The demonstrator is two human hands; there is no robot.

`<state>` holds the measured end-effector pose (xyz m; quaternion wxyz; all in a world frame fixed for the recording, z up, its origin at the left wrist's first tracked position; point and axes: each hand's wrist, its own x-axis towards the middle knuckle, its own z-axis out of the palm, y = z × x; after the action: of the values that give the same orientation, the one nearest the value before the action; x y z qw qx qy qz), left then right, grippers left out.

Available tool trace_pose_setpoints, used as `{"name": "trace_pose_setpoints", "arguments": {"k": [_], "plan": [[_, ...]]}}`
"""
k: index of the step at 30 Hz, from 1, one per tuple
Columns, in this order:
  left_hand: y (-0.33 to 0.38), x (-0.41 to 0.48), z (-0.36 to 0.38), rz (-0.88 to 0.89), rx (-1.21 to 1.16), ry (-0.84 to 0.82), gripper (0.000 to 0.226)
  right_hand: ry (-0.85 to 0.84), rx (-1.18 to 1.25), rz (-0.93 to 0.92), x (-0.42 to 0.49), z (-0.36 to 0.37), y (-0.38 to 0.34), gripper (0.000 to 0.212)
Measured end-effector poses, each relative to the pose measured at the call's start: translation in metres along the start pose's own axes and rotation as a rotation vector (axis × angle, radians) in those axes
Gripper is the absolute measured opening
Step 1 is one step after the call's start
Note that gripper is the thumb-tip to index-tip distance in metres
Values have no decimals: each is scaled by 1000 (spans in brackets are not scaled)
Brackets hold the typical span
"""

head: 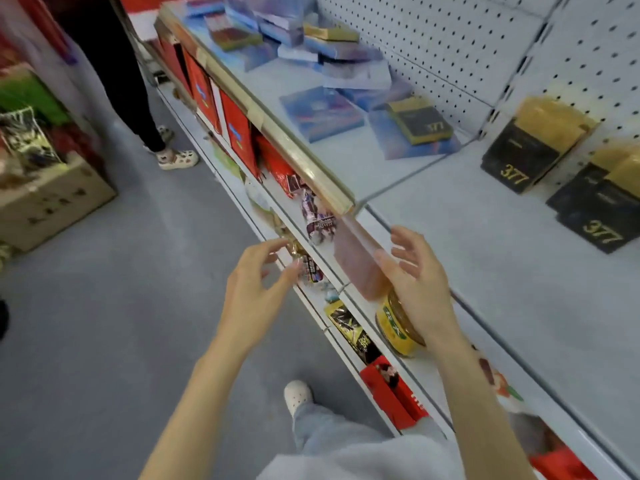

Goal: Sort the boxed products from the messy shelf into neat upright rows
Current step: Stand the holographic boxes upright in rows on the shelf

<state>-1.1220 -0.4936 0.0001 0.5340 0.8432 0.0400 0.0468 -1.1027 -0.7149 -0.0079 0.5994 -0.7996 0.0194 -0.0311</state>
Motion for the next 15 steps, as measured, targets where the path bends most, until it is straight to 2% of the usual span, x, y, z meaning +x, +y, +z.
{"name": "trace_pose_setpoints", "arguments": {"k": [4,8,15], "plan": [[-13,80,-51,16,71,62,34,28,69,-8,92,59,-24,31],[-40,147,-84,-37,73,100,26,-36,34,-10,163,114,-45,32],[-73,306,-118,17,44,-13,32,94,30,13,291,190,-56,33]]}}
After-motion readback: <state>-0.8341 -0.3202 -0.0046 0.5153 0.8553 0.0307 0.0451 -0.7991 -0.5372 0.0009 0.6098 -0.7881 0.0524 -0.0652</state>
